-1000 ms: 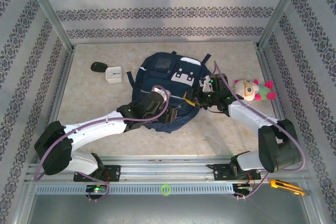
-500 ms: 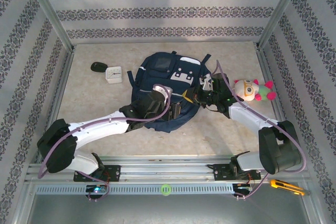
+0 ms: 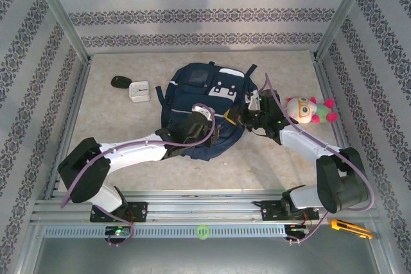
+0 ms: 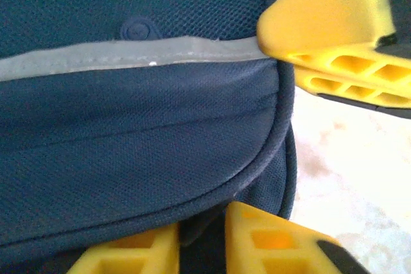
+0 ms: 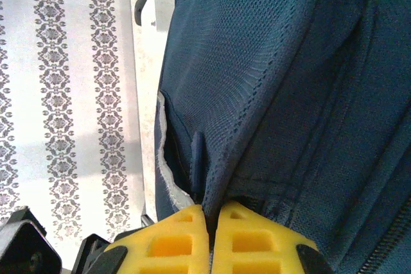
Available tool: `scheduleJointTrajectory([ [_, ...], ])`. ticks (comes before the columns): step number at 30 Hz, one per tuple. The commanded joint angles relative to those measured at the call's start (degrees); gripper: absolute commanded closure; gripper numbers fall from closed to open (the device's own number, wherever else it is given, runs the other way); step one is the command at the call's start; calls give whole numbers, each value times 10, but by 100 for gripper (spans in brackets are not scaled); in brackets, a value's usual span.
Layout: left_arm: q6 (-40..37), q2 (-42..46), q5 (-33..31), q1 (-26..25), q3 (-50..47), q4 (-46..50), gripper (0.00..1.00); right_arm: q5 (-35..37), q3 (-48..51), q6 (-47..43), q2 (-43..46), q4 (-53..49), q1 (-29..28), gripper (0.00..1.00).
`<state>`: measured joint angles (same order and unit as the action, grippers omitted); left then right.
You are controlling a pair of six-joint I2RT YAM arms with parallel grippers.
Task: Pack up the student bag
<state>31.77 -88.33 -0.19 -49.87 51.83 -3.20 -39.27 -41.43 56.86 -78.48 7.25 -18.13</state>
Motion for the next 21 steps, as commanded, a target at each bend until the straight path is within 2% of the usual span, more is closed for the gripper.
scheduleJointTrajectory([
  [1, 1, -8, 15, -7, 22, -62, 92, -16, 0, -5, 24, 44, -6, 100],
  [3, 1, 0, 10, -7, 18, -51, 100, -9, 3, -11, 28, 35, -1, 100],
  [11, 5, 67, -48, 6, -36, 25, 100, 13, 13, -37, 49, 0, 23, 100],
  [21, -10, 143, -80, 43, -87, 82, 100, 16, 10, -58, 62, -22, 37, 100],
])
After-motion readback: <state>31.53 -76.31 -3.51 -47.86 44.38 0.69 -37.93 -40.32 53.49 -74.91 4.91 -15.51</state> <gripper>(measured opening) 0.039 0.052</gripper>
